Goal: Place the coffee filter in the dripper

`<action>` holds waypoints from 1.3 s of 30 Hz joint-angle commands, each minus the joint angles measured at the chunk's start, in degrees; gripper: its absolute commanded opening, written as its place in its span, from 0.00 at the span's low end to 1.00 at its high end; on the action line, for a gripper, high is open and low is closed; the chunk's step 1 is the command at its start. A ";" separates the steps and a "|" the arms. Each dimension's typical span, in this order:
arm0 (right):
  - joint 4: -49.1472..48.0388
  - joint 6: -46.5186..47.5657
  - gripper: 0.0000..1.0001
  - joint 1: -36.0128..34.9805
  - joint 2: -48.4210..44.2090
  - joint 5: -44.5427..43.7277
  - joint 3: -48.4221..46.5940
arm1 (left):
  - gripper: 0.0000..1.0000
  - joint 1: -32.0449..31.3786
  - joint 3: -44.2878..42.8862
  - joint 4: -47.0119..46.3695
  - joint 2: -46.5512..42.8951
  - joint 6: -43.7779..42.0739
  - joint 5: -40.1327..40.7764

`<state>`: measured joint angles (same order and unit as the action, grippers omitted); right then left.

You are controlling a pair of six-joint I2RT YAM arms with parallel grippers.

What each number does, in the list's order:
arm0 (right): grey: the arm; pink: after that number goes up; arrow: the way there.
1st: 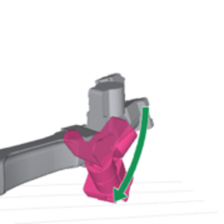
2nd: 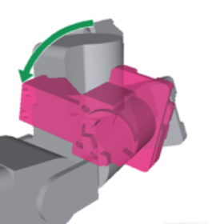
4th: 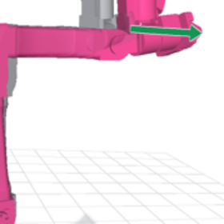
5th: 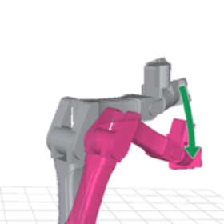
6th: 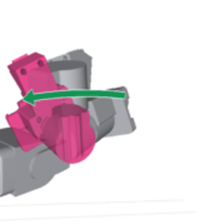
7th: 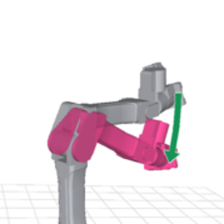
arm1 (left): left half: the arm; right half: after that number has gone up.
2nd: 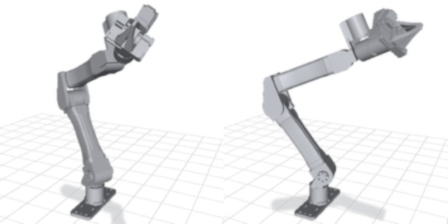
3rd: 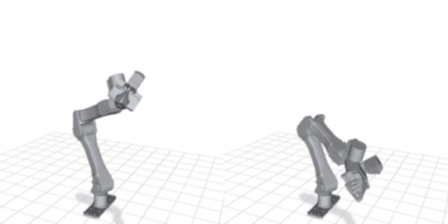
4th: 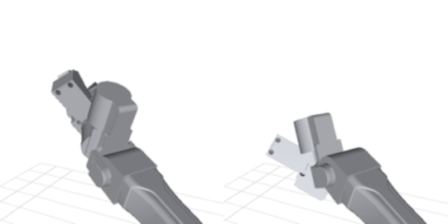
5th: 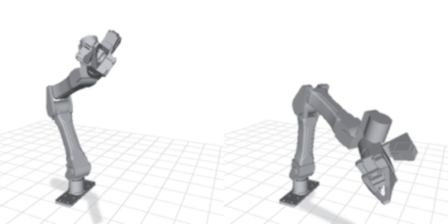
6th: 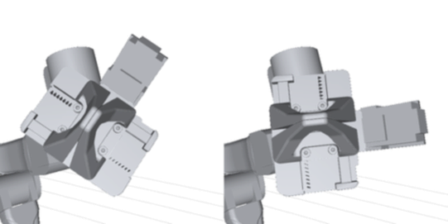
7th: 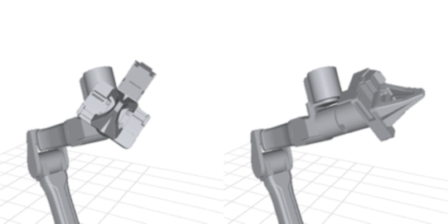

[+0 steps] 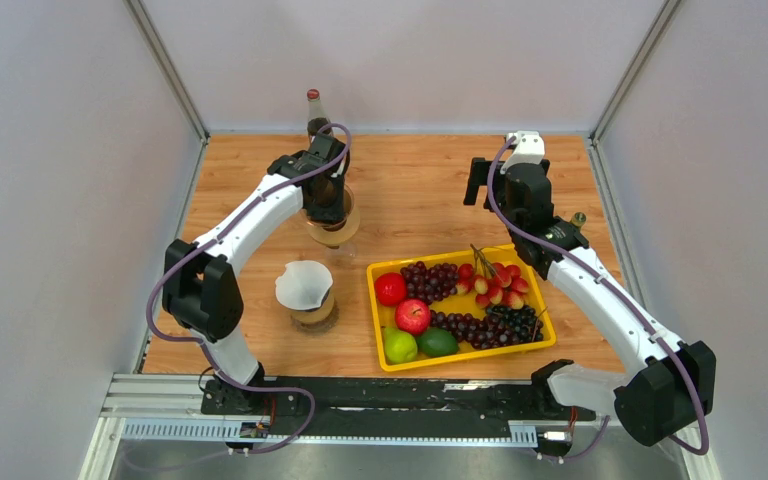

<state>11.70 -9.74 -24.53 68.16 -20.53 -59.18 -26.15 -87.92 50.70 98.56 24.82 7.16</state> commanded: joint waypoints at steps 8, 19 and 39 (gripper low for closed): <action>-1.77 0.55 1.00 0.36 -0.57 -1.63 -0.02 | 0.37 0.27 -1.20 -0.25 -0.17 0.20 -1.01; -1.72 0.58 1.00 0.40 -0.48 -1.65 -0.09 | 0.33 0.19 -2.19 -0.01 -1.93 -0.12 -0.99; -1.76 0.37 1.00 0.37 -1.18 -1.55 -0.15 | 0.30 -1.45 -7.77 1.06 -7.10 -0.77 0.77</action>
<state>11.70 -9.74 -24.53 68.16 -21.45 -59.18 -27.00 -92.07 51.40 94.96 24.73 6.87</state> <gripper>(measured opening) 0.997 0.290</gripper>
